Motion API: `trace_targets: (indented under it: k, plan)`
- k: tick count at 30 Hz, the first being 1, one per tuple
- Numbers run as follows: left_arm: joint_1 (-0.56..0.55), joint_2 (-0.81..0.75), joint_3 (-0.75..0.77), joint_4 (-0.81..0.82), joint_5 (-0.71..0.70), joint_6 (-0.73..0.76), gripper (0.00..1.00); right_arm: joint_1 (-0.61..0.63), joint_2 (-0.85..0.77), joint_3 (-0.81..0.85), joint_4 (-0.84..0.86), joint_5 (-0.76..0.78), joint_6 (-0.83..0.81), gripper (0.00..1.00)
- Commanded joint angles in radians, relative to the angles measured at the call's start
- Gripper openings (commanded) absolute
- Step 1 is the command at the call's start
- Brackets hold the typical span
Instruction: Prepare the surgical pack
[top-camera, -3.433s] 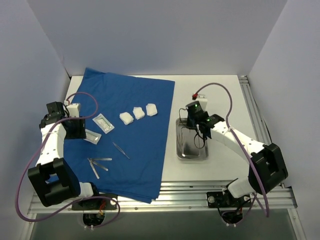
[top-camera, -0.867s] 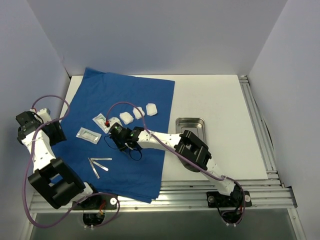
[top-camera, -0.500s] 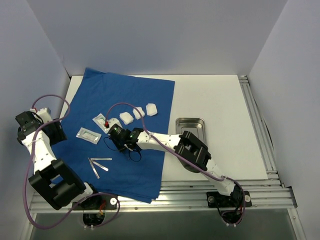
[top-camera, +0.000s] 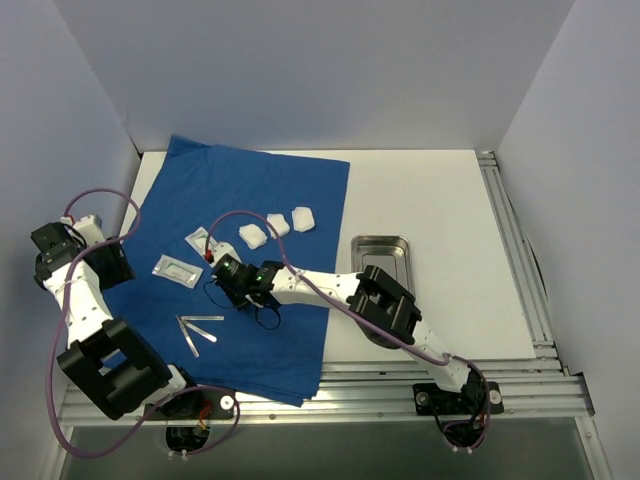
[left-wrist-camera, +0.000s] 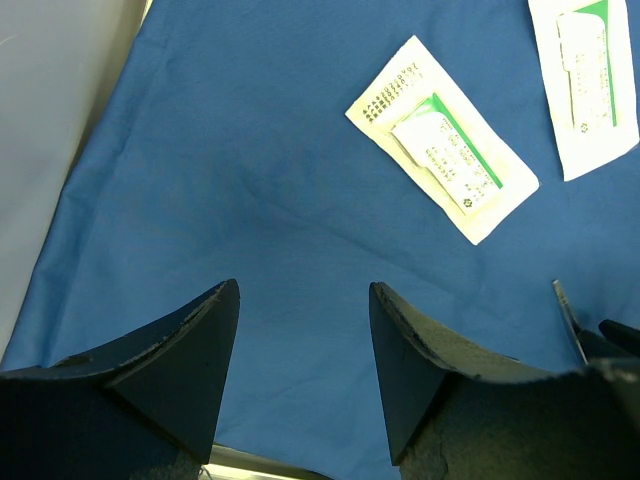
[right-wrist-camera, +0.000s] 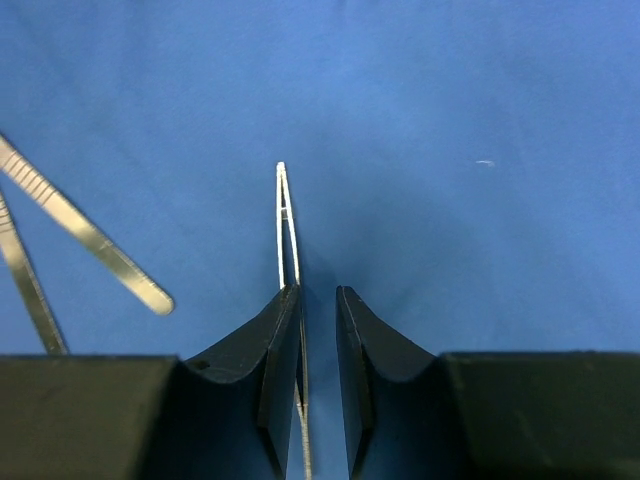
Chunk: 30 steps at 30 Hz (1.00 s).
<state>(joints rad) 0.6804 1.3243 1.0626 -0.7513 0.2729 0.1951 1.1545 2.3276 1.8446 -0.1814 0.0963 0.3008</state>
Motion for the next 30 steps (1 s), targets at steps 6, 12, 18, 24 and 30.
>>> trace_targets:
  k: [6,12,18,24,30]
  plan:
    - [0.005,-0.014,0.010,0.012,0.032,0.015,0.64,0.020,-0.065,-0.004,-0.033,0.010,-0.014,0.21]
    - [0.005,-0.010,0.010,0.012,0.034,0.015,0.64,0.020,-0.079,-0.005,-0.024,-0.007,-0.015,0.21]
    - [0.005,-0.008,0.011,0.010,0.034,0.017,0.64,0.022,-0.108,-0.007,-0.013,-0.012,-0.023,0.21]
    - [0.005,-0.004,0.013,0.010,0.035,0.017,0.64,0.033,-0.126,-0.021,-0.006,-0.017,-0.026,0.21]
    - [0.005,0.000,0.014,0.007,0.037,0.018,0.64,0.033,-0.094,-0.021,-0.026,-0.043,-0.026,0.27]
